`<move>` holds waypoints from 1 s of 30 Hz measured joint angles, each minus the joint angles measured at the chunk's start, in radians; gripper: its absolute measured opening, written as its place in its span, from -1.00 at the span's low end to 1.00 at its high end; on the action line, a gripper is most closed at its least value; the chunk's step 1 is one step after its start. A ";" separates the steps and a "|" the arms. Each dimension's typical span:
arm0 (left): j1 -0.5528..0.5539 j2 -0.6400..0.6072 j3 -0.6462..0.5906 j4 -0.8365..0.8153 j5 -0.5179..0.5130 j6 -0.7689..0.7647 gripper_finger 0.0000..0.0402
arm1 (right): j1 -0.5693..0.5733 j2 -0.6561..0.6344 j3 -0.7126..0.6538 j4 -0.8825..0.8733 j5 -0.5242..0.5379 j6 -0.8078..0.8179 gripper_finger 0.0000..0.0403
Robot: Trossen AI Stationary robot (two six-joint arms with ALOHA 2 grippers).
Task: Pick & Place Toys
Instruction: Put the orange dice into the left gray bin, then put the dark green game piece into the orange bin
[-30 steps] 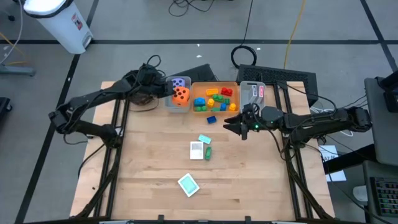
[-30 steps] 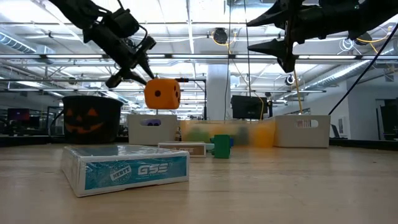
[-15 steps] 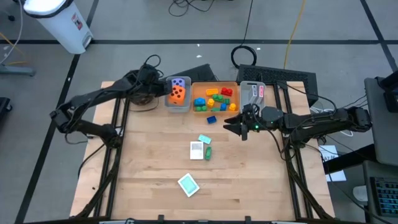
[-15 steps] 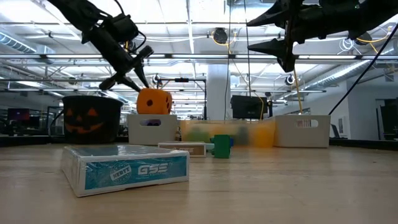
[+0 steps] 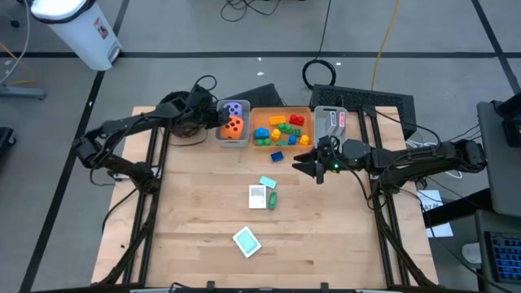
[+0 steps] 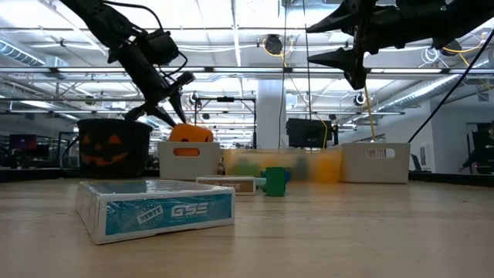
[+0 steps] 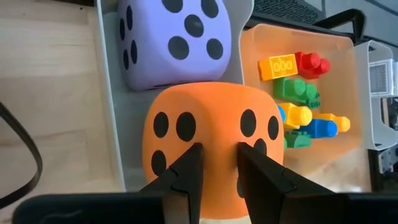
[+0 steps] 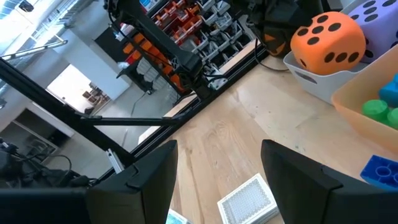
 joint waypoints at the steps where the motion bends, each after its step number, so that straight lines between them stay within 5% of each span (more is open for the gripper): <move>1: 0.000 0.000 0.000 -0.002 0.000 0.000 -0.53 | 0.000 0.000 0.000 -0.004 0.000 -0.001 0.10; 21: 0.001 0.000 0.000 -0.005 -0.026 0.001 -0.52 | 0.000 0.000 0.000 -0.027 -0.001 0.000 0.10; 30: 0.001 0.000 0.000 -0.004 -0.026 0.010 -0.11 | 0.000 0.000 0.000 -0.027 -0.001 0.000 0.10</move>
